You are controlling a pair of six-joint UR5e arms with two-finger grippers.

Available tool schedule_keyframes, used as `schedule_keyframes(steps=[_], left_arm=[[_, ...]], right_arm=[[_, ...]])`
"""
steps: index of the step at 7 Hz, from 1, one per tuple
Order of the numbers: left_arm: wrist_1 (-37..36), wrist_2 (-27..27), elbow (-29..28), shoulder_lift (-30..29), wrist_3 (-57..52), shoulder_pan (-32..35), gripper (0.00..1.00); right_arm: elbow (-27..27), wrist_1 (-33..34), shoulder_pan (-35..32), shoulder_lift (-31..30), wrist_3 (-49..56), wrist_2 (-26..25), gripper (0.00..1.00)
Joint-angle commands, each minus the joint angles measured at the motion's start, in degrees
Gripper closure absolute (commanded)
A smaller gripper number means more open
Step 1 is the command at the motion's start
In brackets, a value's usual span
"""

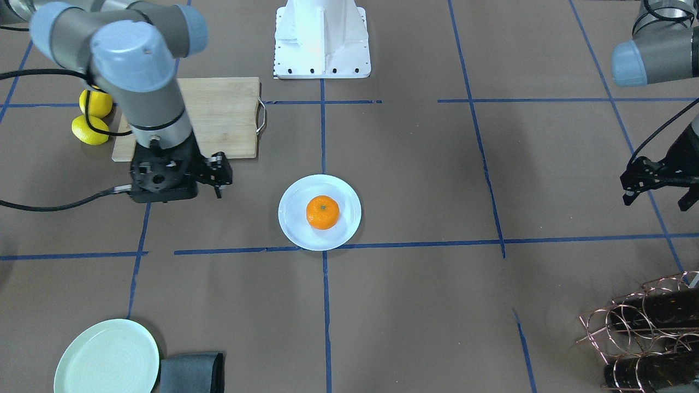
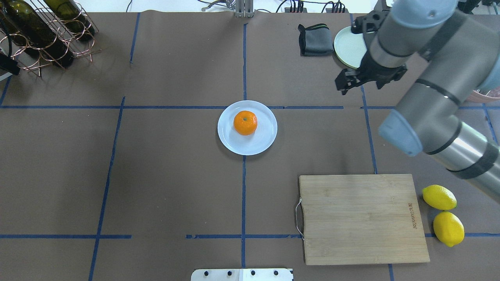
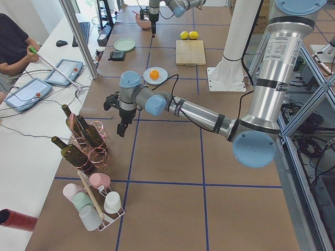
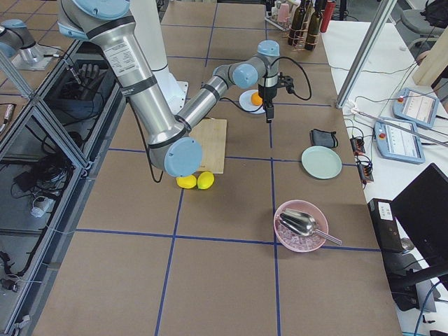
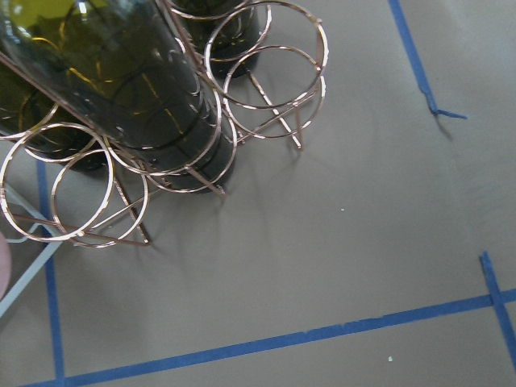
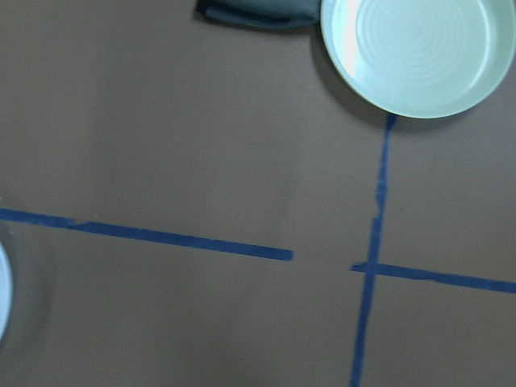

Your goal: Pick orange to plate

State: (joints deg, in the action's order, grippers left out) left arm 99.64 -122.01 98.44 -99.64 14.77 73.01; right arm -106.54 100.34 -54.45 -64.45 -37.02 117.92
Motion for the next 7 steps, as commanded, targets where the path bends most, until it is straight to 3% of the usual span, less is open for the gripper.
schedule_keyframes(steps=[1,4,5,7], left_arm=[[-0.15,-9.15,-1.31,5.05,-11.02,5.79,0.00],[-0.06,-10.70,-1.50,9.11,-16.18,10.22,0.00],[-0.15,-10.70,-1.59,9.55,-16.18,10.22,0.00],[0.72,-11.67,-1.23,13.49,-16.26,10.31,0.00]], right_arm=[[-1.39,0.11,-11.94,-9.17,16.82,8.43,0.00],[5.17,0.12,-26.36,-18.76,40.56,14.42,0.00],[8.51,0.11,-30.32,-19.74,44.28,16.09,0.00],[9.68,0.11,-30.36,-22.03,43.79,19.18,0.00]])
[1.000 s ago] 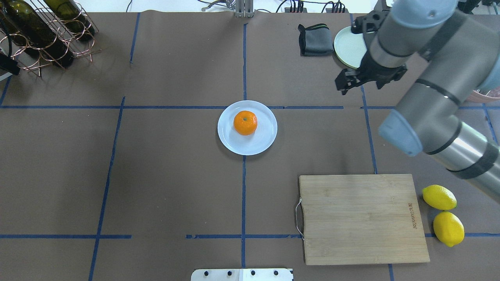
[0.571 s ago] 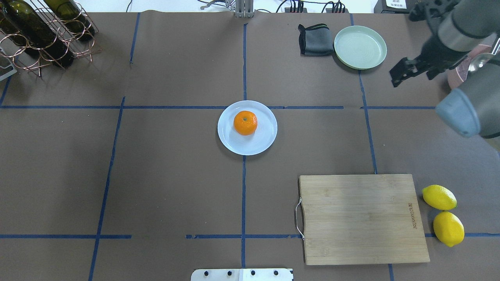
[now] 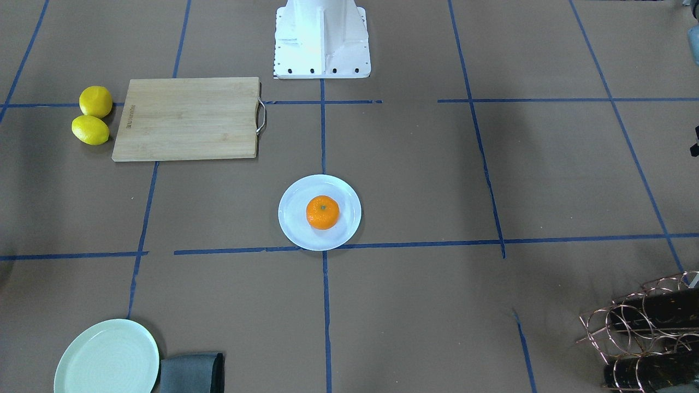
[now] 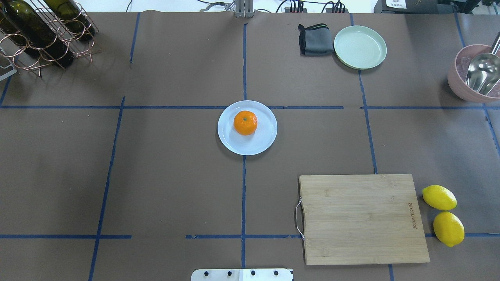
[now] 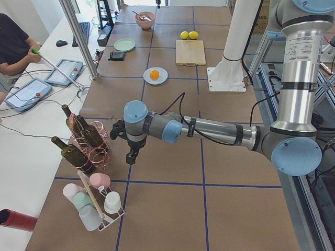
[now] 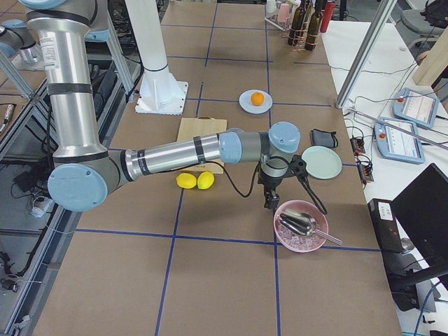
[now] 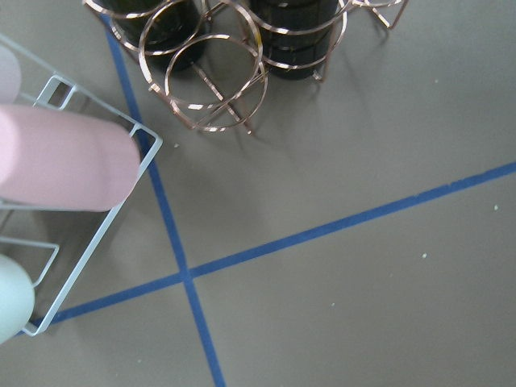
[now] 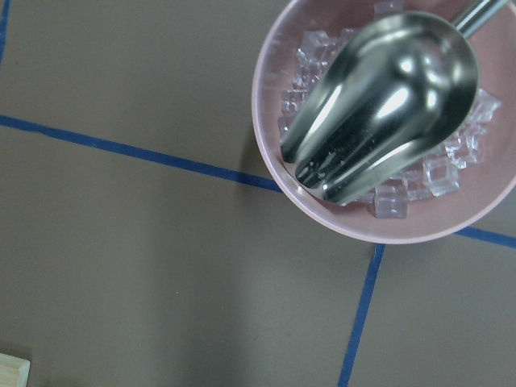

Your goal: Pick orange to plate

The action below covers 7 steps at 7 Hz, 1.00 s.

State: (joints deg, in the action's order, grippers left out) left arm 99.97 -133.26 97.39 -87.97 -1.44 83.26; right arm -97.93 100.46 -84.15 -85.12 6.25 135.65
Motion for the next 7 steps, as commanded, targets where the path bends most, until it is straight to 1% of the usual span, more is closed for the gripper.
schedule_keyframes(steps=[1,2,3,4,5,7], left_arm=[[-0.38,-0.68,-0.45,1.83,-0.06,0.15,0.00],[-1.34,-0.68,-1.32,1.92,-0.06,0.15,0.00],[-2.14,-2.51,-2.90,2.10,-0.06,2.24,0.00],[-3.45,-6.09,-5.17,2.19,-0.06,4.26,0.00],[-4.68,-6.48,-5.20,2.10,0.03,5.93,0.00],[-4.87,-6.05,-5.11,1.92,0.03,6.30,0.00]], right_arm=[[1.34,-0.53,-0.75,-1.54,0.61,1.64,0.00],[1.95,-0.53,-2.15,-3.02,0.52,2.07,0.00],[1.95,-0.53,-3.64,-3.82,0.43,4.78,0.00],[2.56,-0.53,-4.35,-4.00,0.43,5.50,0.00],[2.57,-0.53,-4.62,-4.00,0.52,5.42,0.00],[2.57,-0.62,-4.71,-4.09,0.52,5.24,0.00]])
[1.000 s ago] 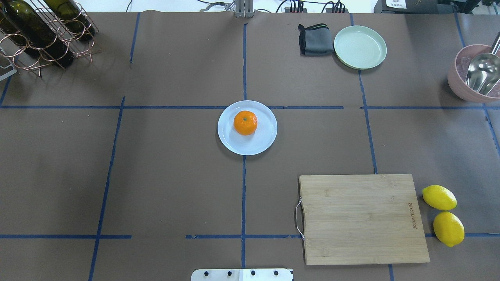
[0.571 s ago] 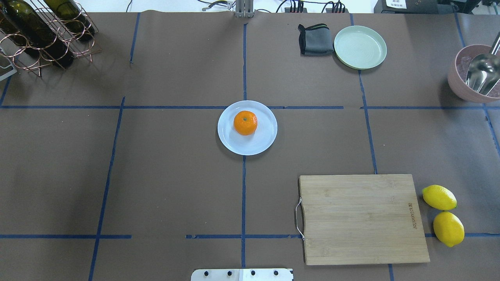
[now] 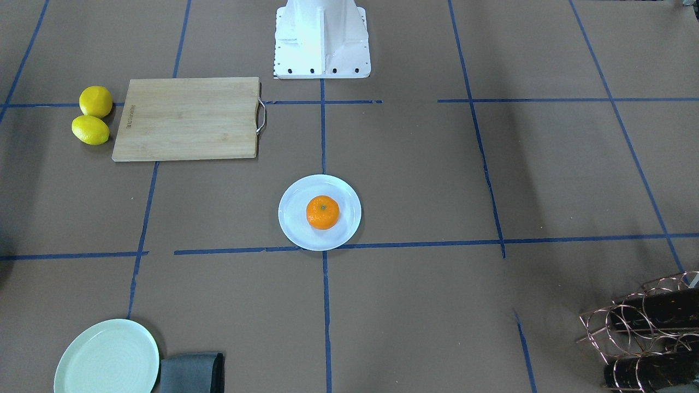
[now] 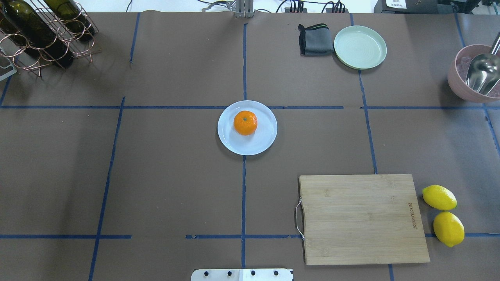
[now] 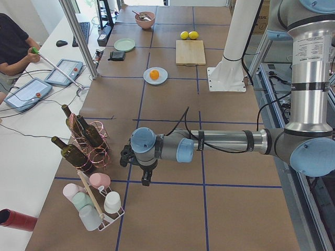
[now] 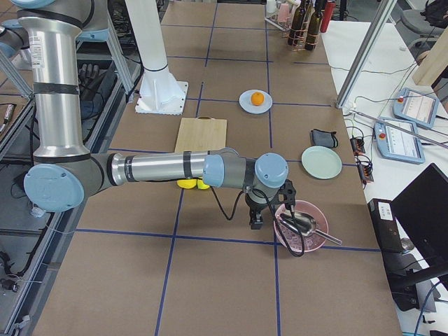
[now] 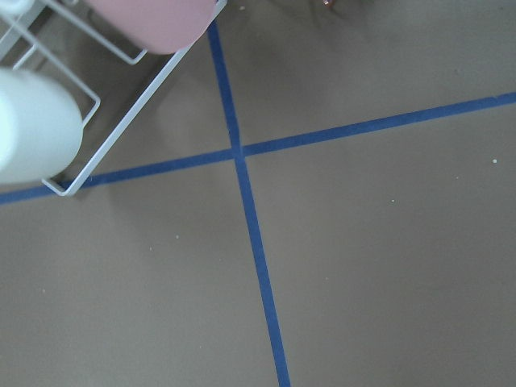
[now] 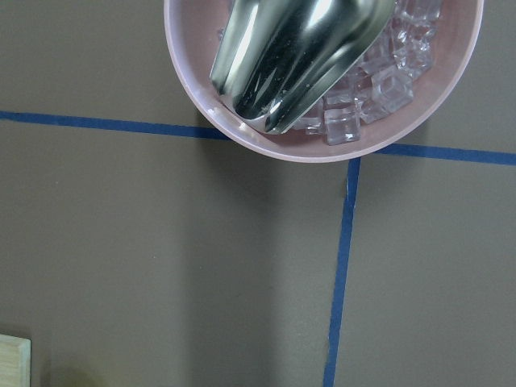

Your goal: Pick orange to plate

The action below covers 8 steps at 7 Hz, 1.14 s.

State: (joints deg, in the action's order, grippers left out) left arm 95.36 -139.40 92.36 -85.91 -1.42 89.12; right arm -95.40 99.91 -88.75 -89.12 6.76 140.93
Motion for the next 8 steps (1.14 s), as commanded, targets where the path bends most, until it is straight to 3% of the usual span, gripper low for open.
schedule_keyframes(steps=[1,8], left_arm=[[-0.26,0.27,0.27,-0.14,0.01,0.88,0.00],[-0.26,0.36,0.98,-0.05,0.01,1.67,0.00]], right_arm=[[0.04,-0.07,-0.11,-0.09,0.01,-0.21,0.00],[-0.05,-0.07,-0.11,0.08,-0.34,-0.22,0.00]])
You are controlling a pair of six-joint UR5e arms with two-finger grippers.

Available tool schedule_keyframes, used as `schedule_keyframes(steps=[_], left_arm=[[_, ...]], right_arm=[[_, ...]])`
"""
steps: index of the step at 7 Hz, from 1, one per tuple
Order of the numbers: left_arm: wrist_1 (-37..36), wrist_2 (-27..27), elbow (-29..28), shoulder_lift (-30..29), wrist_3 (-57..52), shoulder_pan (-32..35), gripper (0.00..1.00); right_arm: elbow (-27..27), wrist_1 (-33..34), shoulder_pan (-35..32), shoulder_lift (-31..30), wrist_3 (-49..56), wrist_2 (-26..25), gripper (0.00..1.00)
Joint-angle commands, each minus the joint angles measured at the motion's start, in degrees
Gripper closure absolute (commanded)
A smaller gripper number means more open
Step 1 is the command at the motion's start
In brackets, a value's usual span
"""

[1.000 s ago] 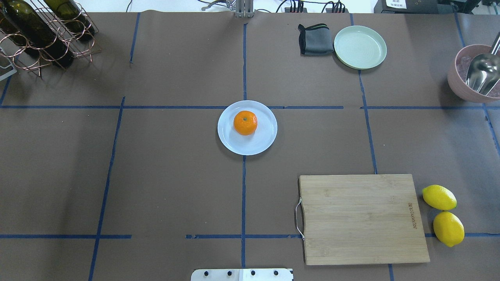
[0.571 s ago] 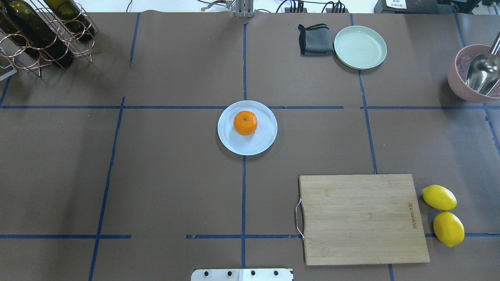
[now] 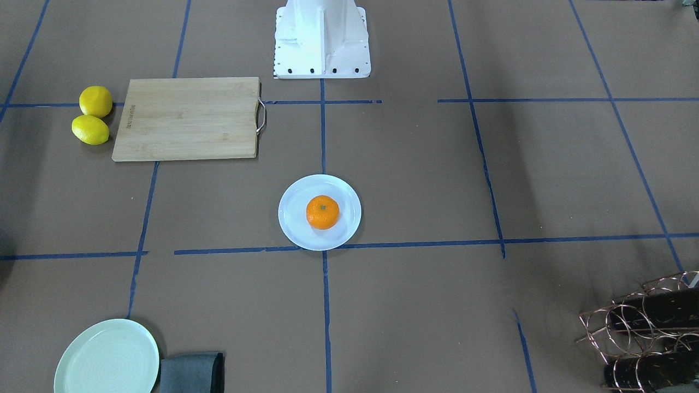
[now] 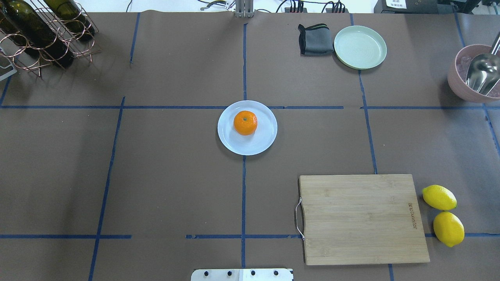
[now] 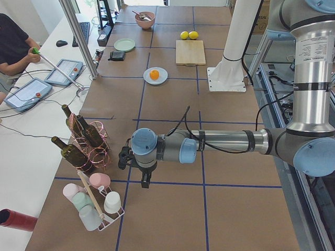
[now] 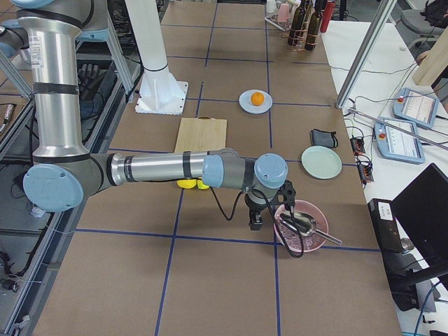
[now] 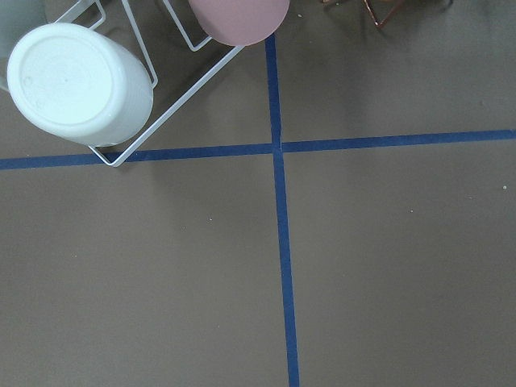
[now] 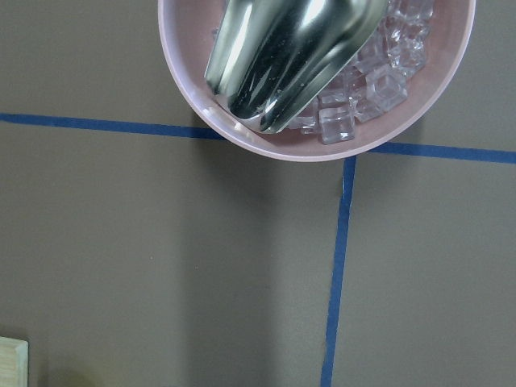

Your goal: Pick orange to plate

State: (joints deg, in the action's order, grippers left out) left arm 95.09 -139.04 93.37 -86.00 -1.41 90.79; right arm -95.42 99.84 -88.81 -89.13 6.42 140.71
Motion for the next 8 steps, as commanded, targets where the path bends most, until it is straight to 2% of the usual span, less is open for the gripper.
schedule_keyframes(steps=[1,8], left_arm=[[0.01,0.00,-0.03,0.05,0.00,0.01,0.00],[0.01,0.00,-0.65,-0.13,0.00,-0.08,0.00]], right_arm=[[-0.03,0.00,0.04,0.09,0.00,0.00,0.00],[-0.11,-0.09,-0.05,0.36,-0.26,0.09,0.00]])
